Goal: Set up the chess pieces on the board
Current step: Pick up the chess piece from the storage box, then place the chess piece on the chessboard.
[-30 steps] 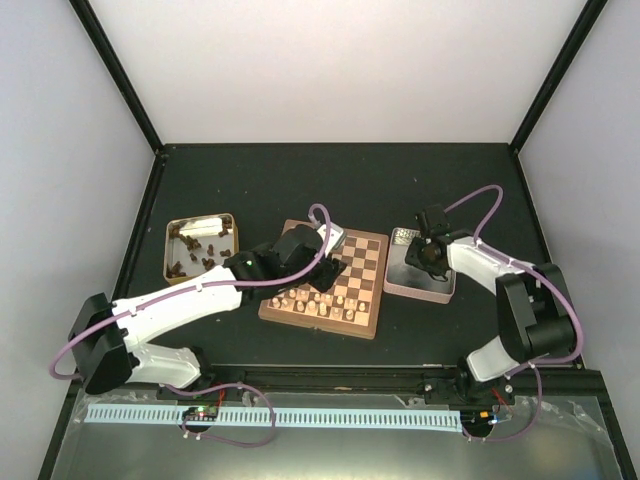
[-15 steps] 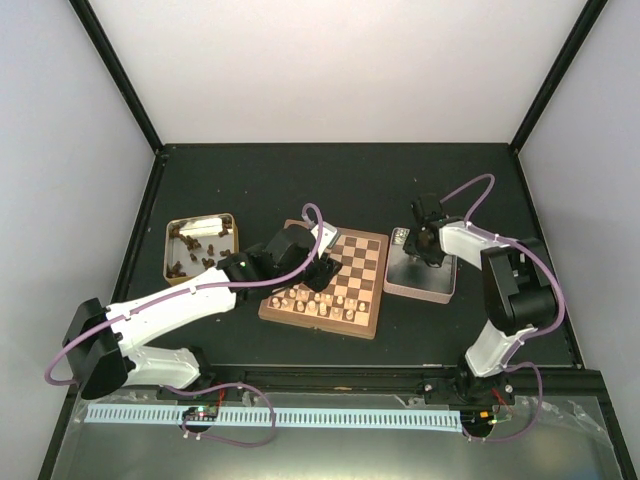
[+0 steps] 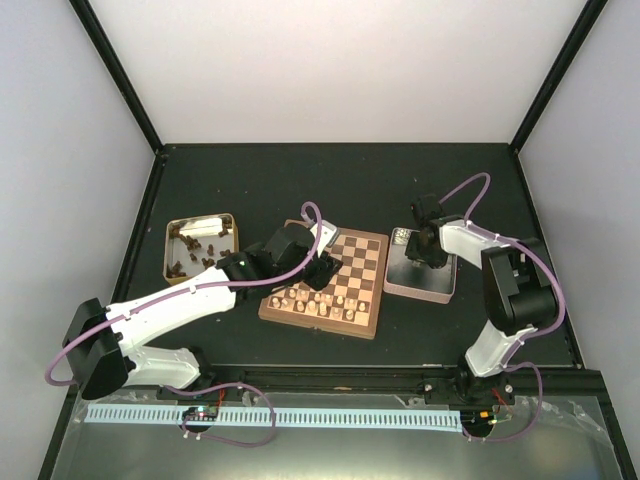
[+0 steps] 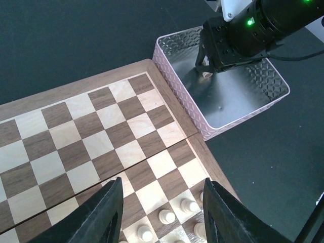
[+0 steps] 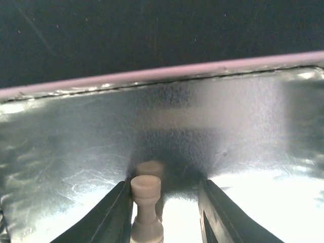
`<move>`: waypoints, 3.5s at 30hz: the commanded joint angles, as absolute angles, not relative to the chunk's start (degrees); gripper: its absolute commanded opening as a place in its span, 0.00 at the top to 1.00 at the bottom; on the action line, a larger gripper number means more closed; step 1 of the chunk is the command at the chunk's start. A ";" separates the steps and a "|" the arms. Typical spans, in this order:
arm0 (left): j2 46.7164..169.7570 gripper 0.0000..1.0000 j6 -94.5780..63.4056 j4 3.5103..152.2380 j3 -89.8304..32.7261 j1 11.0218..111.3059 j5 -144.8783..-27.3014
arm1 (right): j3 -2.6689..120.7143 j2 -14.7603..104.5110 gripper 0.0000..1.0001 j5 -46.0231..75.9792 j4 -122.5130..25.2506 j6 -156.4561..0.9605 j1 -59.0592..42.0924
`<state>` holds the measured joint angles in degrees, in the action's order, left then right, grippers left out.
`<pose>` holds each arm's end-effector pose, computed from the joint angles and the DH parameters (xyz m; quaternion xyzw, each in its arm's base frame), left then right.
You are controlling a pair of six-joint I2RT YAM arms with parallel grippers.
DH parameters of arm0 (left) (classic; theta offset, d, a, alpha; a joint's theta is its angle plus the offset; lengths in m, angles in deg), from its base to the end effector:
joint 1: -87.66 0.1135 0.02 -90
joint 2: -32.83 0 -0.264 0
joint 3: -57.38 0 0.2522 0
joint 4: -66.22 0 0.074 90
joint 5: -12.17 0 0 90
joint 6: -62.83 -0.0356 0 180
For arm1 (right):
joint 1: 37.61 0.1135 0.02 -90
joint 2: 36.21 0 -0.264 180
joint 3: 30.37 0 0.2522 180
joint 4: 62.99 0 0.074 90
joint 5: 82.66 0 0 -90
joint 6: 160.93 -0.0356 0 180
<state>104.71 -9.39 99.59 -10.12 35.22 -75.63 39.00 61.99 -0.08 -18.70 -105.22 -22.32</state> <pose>0.1693 -0.2180 0.2781 0.2593 0.8594 -0.2391 0.3701 0.3006 0.0774 0.1486 0.1723 0.9720 0.0033 0.1598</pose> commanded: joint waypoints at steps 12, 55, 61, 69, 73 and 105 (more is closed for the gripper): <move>105.08 0.55 -9.07 98.24 -10.00 35.99 -77.56 | 35.82 59.86 0.68 2.91 -16.58 -102.61 -21.38; 107.68 0.28 4.83 97.37 -17.96 47.25 -110.22 | 19.86 26.34 0.97 50.96 -51.24 -84.79 -9.54; 112.90 0.39 5.04 98.41 -20.28 47.39 -119.62 | 19.82 25.79 0.98 53.10 -51.22 -83.16 -8.00; 113.90 0.66 6.13 97.72 -20.57 47.65 -119.38 | 19.38 25.61 0.98 53.35 -51.32 -82.33 -7.91; 113.95 0.68 8.07 96.28 -20.05 48.19 -119.95 | 19.25 25.74 0.99 53.21 -51.38 -82.17 -7.92; 117.34 0.89 12.25 95.74 -18.56 49.24 -119.77 | 17.92 23.82 0.99 50.24 -52.51 -81.69 -7.81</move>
<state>116.55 13.35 95.05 -18.05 48.97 -120.72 18.20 24.83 50.43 -50.29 -82.79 -8.11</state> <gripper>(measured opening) 0.156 0.145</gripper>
